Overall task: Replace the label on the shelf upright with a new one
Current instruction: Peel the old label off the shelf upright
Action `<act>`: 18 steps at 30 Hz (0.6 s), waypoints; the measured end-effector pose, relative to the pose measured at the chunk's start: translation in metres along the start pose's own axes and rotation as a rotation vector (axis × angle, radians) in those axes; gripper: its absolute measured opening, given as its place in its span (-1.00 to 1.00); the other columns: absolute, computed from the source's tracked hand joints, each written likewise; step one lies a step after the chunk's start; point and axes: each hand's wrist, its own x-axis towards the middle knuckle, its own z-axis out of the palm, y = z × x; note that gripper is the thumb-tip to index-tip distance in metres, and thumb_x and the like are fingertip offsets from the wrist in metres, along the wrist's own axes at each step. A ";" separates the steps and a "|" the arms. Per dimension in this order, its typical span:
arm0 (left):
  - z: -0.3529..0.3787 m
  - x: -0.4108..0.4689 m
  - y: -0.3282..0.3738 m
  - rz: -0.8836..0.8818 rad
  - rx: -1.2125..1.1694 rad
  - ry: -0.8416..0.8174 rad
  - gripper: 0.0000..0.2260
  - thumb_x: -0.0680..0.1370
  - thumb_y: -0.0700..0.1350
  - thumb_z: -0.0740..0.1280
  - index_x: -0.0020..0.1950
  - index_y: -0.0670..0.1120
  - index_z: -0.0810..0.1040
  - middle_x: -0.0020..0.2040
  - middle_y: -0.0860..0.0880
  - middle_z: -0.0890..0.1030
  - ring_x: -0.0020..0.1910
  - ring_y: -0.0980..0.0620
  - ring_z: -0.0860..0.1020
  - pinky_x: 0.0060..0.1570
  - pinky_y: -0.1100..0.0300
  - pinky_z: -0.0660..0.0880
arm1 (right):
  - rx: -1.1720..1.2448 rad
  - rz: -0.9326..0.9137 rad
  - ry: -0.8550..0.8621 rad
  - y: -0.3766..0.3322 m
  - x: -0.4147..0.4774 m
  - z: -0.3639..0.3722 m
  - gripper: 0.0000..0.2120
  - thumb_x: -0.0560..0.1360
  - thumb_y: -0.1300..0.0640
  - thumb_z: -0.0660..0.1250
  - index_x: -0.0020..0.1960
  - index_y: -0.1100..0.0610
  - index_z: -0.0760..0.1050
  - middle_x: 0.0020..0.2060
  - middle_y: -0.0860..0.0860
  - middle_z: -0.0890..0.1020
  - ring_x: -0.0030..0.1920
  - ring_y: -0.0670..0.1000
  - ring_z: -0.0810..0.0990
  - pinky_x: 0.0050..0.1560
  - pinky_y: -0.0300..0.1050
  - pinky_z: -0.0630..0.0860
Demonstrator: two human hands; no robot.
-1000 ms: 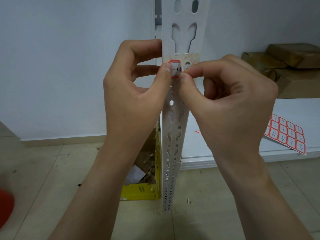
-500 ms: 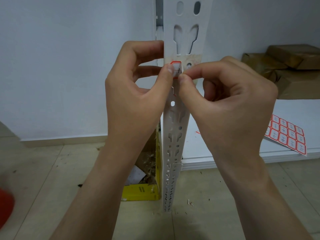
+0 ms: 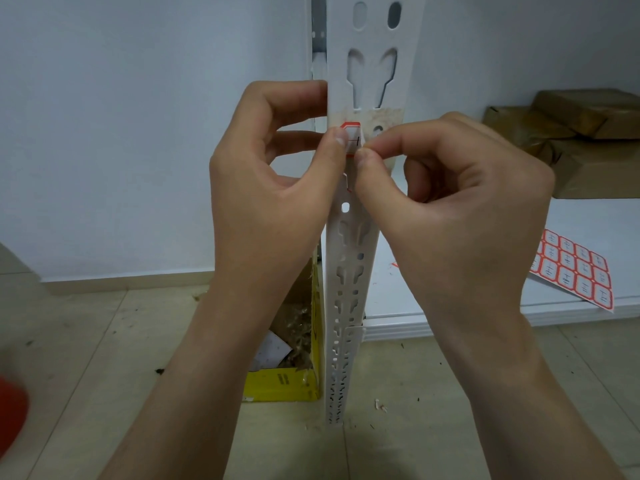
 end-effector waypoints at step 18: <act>0.001 0.000 -0.001 0.030 0.007 0.007 -0.80 0.61 -0.21 0.43 0.22 -0.08 0.54 0.14 0.03 0.67 0.13 0.15 0.70 0.06 0.30 0.63 | 0.013 -0.007 -0.004 -0.003 0.000 0.000 -0.94 0.51 0.14 0.51 -0.15 0.09 0.70 -0.41 -0.08 0.44 -0.40 -0.17 0.37 -0.35 -0.21 0.36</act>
